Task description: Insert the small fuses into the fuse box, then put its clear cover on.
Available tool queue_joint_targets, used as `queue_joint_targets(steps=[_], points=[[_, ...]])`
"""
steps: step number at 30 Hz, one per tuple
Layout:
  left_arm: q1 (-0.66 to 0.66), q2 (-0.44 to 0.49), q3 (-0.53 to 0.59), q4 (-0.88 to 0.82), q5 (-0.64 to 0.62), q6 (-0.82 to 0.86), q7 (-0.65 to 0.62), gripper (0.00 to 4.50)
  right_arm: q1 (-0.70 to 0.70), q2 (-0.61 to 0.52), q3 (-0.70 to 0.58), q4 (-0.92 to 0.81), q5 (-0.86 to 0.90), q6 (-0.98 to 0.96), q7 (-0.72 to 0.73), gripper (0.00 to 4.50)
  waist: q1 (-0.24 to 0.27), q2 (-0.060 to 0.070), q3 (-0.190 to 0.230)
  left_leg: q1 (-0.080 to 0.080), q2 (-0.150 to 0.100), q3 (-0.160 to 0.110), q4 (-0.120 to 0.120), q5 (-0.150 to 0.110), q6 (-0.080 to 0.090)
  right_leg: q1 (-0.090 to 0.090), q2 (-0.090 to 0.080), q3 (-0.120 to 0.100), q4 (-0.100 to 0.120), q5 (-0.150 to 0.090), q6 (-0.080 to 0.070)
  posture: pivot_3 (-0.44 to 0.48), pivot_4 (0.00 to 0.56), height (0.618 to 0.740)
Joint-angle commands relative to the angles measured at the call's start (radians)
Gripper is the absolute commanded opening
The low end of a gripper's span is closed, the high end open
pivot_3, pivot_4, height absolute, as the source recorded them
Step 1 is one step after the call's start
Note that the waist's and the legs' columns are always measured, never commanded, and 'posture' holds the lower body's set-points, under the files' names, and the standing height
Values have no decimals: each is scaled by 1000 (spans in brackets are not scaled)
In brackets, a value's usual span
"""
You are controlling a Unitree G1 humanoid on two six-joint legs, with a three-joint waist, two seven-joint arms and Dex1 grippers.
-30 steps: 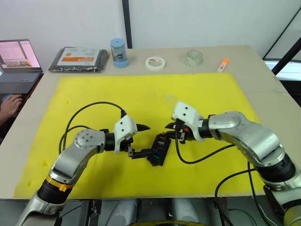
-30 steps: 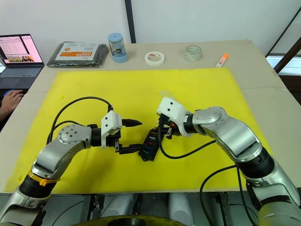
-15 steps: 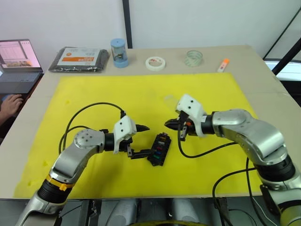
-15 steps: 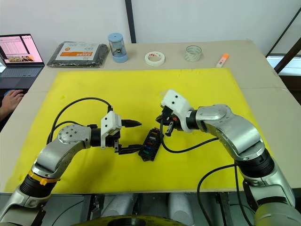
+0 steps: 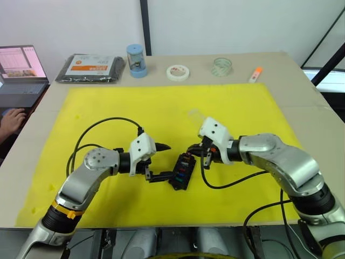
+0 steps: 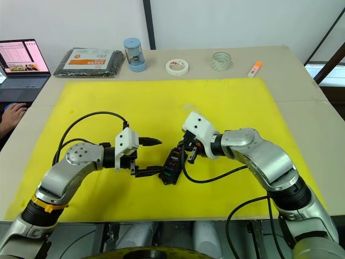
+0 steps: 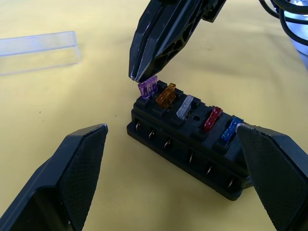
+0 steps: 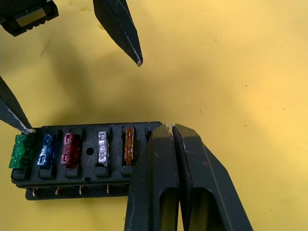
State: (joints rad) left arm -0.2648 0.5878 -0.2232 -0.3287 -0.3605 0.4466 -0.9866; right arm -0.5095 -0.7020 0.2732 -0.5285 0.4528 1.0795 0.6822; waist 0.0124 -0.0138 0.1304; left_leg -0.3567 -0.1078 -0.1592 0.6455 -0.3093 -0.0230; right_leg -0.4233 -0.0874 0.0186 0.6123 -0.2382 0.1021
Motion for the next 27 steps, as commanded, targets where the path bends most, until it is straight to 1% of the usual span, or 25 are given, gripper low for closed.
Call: queue_joint_targets(steps=[1, 9, 17, 23, 27], points=[[4, 6, 7, -23, -2, -17, -5, 4500, 13, 1, 19, -40, 2, -3, 5, 65, 0, 0, 0, 0, 0, 0, 0, 0, 0, 0, 0, 0, 0, 0, 0, 0, 150, 740], [9, 6, 10, -27, -2, -16, -4, 4500, 29, -39, 51, -53, -33, -33, 15, 65, 0, 0, 0, 0, 0, 0, 0, 0, 0, 0, 0, 0, 0, 0, 0, 0, 150, 740], [6, 9, 14, -32, -5, -9, -4, 4500, 34, -37, 73, -22, -92, -65, 1, 65, 0, 0, 0, 0, 0, 0, 0, 0, 0, 0, 0, 0, 0, 0, 0, 0, 150, 740], [12, 6, 9, -9, 5, -32, -10, 4500, 38, -37, 26, -21, -75, -81, 23, 65, 0, 0, 0, 0, 0, 0, 0, 0, 0, 0, 0, 0, 0, 0, 0, 0, 150, 740], [10, 5, 9, -8, 5, -34, -13, 4500, 28, 3, -60, -24, 12, -22, 38, 65, 1, 0, 0, 0, 0, 0, 0, 0, 0, 0, 0, 0, 0, 0, 0, 0, 150, 740]])
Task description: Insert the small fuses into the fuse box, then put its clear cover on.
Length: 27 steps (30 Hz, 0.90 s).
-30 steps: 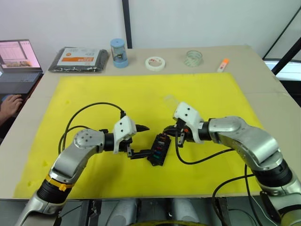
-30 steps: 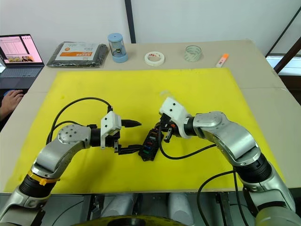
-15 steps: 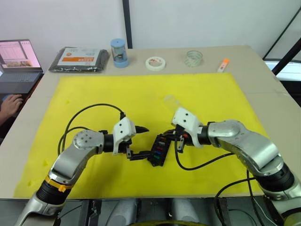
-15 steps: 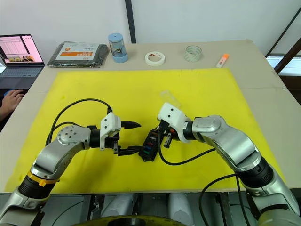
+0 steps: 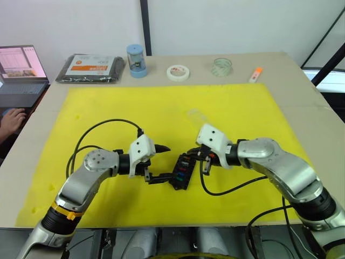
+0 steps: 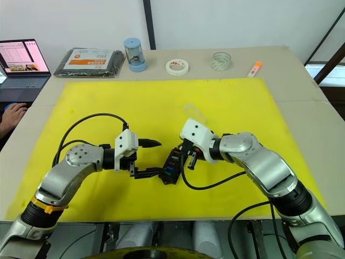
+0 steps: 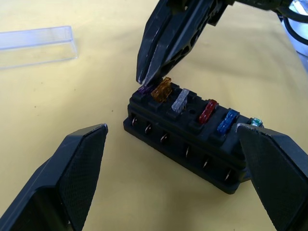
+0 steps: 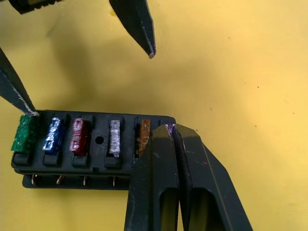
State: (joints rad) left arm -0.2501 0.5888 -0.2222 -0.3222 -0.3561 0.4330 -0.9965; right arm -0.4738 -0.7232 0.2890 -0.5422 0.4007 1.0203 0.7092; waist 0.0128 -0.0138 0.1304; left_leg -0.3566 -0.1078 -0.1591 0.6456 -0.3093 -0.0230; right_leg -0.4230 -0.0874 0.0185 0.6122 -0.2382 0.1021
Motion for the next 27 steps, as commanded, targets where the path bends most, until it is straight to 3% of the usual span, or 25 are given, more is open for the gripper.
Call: queue_joint_targets(steps=[1, 5, 12, 25, 27], points=[[-4, 5, 8, -17, 0, -18, -4, 4500, -11, 44, -112, -11, 102, 67, 12, 65, 0, 0, 0, 0, 0, 0, 0, 0, 0, 0, 0, 0, 0, 0, 0, 0, 150, 740], [-5, 12, 14, -40, -10, -1, -2, 4500, -24, 70, -200, -20, 190, 147, 10, 65, 0, 0, 0, 0, 0, 0, 0, 0, 0, 0, 0, 1, 0, 0, 0, 0, 150, 740], [-24, 26, 23, -65, -28, 31, -7, 4500, -12, 22, -235, -31, 230, 143, 28, 65, 0, 0, 0, 0, 0, 0, 0, 0, 0, 0, 0, 0, 0, 0, 0, 0, 150, 740], [-8, 142, 81, -49, -39, -43, -104, 4500, 66, -135, -255, -27, 149, -151, 136, 65, 0, 1, 0, 0, 0, 0, 0, 0, 1, 0, 0, 0, 0, 0, 0, 0, 150, 740], [-18, 145, 118, -37, -54, -45, -95, 4500, 98, -133, -287, -1, 119, -224, 132, 482, 1, 0, 1, 0, 0, 0, 0, 0, 1, 0, 0, 0, 0, 0, 0, 0, 150, 740]])
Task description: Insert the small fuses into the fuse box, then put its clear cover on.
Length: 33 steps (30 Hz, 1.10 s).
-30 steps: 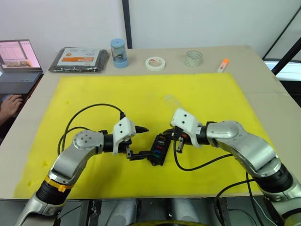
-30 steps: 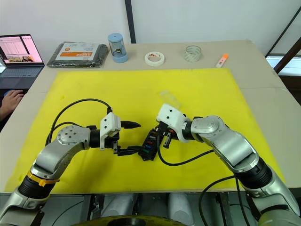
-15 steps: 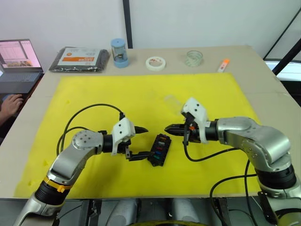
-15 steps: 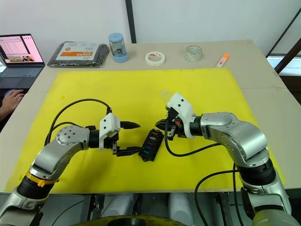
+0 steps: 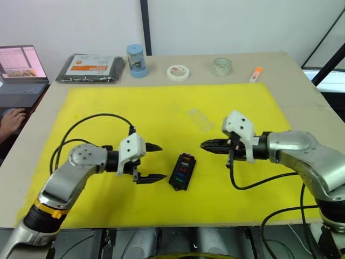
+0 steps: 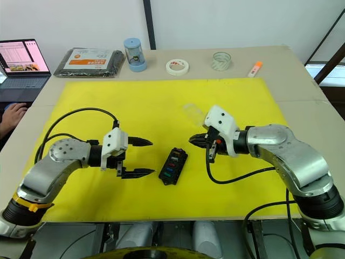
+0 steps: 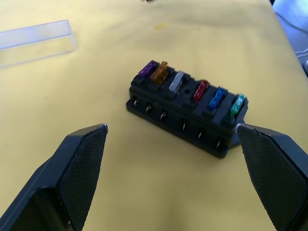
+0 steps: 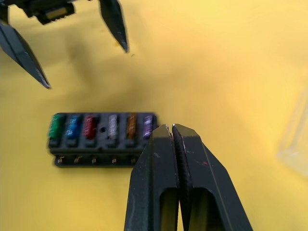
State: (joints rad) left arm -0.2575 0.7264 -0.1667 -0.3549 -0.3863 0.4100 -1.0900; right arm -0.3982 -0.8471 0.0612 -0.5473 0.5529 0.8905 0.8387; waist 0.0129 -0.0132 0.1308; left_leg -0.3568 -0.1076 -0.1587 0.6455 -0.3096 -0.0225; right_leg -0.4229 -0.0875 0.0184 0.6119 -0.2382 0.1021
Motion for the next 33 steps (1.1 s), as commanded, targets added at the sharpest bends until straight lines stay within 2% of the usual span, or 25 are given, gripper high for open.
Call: queue_joint_targets(steps=[1, 5, 12, 15, 18, 26, 33], points=[[-18, 2, 87, -3, -40, -18, 12, 4500, 42, -1, -80, 10, -41, -119, -10, 724, 2, 0, 0, 0, 0, 0, 0, 0, 0, 0, 0, 0, 0, 0, 0, 0, 150, 740], [-32, -1, 153, 6, -57, -37, 37, 4500, 122, 29, -140, 21, -70, -197, -58, 2154, 2, -1, 0, 0, 0, 0, 0, 0, 0, 0, 0, 0, 0, 0, 0, 0, 150, 740], [-15, 48, 280, 57, -92, -22, 32, 4500, 237, 69, -266, 40, -103, -294, -127, 4458, 0, 0, 1, 1, 0, 0, 0, 0, 0, 0, 0, 0, 0, 0, 0, 0, 150, 740], [-6, 57, 319, 90, -83, -51, 39, 4500, 276, 95, -316, 73, -110, -329, -154, 4458, 1, 0, 1, 1, 0, 0, 0, 0, 0, 0, 0, 0, 0, 0, 0, 0, 150, 740], [-27, 31, 318, 66, -124, -44, 42, 4500, 291, 140, -293, 115, -138, -372, -183, 4458, 0, 0, 1, 1, 0, 0, 0, 0, 0, 1, 0, 0, 0, 0, 0, 0, 150, 740], [-79, 23, 260, -21, -173, -17, 2, 4500, 222, 271, -173, 251, -240, -450, -271, 4458, -5, 1, 1, 1, 0, 0, 0, 0, 0, 0, 1, 2, 1, 0, 0, 0, 150, 740], [-90, 20, 215, -25, -151, -52, -23, 4500, 88, 395, -43, 461, -352, -530, -324, 4458, -8, 1, 1, 1, 0, 0, 0, 1, -1, 0, 1, 2, 1, 0, 0, 0, 150, 740]])
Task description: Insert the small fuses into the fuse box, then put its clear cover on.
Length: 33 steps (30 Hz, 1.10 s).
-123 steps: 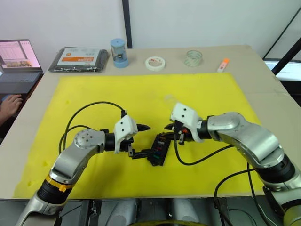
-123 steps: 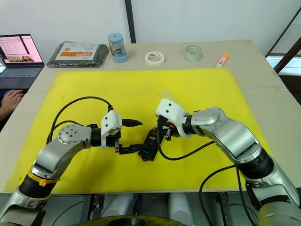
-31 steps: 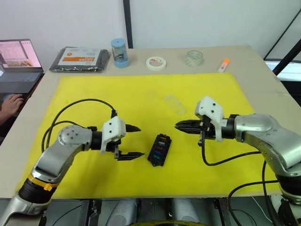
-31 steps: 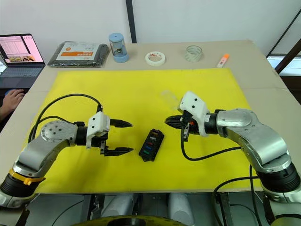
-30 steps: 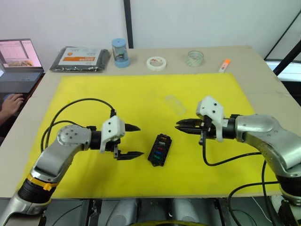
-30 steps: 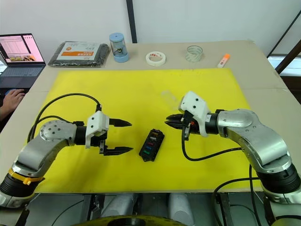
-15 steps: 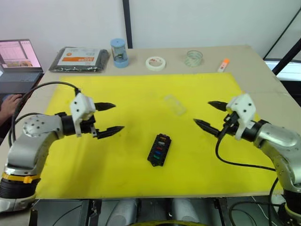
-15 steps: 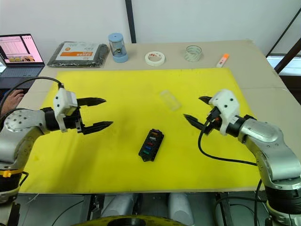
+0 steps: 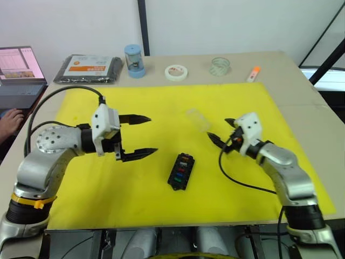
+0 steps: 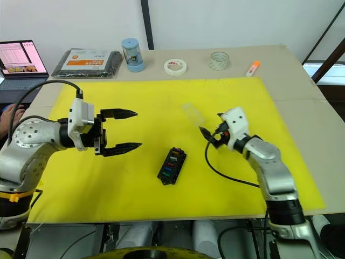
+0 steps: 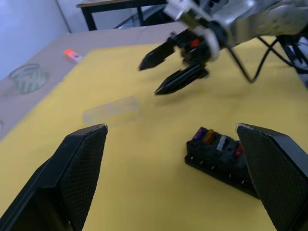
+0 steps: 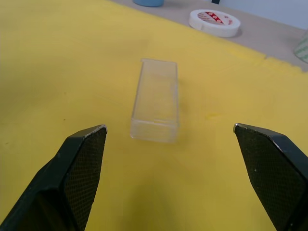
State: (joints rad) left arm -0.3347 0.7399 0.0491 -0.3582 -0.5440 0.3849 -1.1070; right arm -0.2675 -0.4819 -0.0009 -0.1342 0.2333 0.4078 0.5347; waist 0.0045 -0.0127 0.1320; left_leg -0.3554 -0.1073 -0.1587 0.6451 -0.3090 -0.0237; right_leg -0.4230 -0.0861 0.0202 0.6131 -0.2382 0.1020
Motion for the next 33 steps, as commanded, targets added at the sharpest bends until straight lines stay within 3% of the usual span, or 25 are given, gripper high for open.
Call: queue_joint_targets(steps=[1, 7, 29, 33], points=[[-12, 4, -4, -26, 7, -27, -4, 4500, -59, 44, 28, 80, -43, -56, -25, 4458, 0, 0, 0, 0, 0, 0, 0, 0, 0, 0, 0, 0, 0, 0, 0, 0, 150, 740], [-7, 3, -6, -46, -1, -19, 3, 4500, -143, 104, 50, 252, -103, -84, -79, 4458, 0, 0, 0, 0, -1, 0, 0, 0, 0, 0, 0, 0, 0, 0, 0, 0, 150, 740], [28, 0, -42, -77, 24, -37, 12, 4500, -223, 240, 43, 455, -98, -201, -65, 4458, -23, 0, 0, 1, 1, 0, 0, 0, 0, 0, 4, 1, 1, 0, -1, 0, 150, 740], [36, 3, -40, -82, 24, -36, 12, 4500, -213, 237, 49, 462, -110, -215, -57, 3308, -24, 0, 0, 2, 1, 0, 0, 0, 0, 0, 4, 1, 1, 0, -1, 0, 150, 740]])
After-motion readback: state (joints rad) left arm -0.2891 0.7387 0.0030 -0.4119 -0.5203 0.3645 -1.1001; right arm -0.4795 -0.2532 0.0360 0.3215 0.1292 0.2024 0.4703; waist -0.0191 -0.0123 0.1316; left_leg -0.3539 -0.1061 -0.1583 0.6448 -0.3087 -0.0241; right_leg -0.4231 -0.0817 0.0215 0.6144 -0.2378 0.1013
